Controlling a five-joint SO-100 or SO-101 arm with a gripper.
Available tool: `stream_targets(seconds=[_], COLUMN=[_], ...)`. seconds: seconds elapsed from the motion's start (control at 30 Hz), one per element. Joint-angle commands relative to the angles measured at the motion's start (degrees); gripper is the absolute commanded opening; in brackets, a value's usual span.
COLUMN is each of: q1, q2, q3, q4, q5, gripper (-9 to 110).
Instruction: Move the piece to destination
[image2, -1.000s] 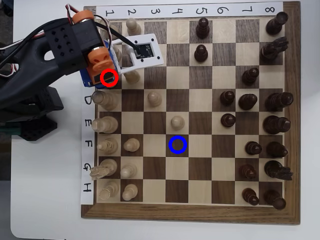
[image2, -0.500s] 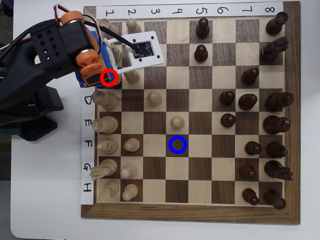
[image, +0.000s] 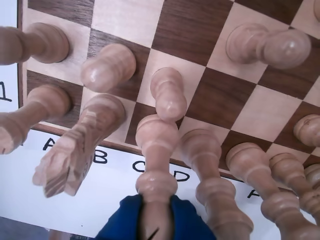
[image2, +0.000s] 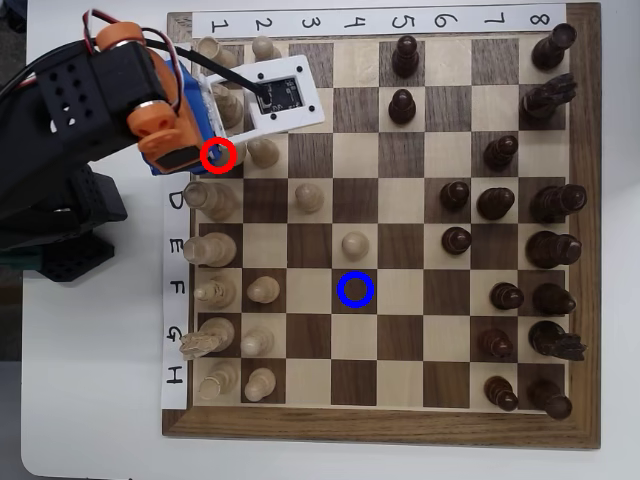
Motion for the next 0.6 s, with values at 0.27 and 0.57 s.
stream_targets(seconds=[0.27,0.57], q1=[2.46,2.46], q2=[11.16,12.92], q3=[-8.79,-8.79], q4=[2.02,2.02], q5=[5.10,2.81], gripper=[0,0])
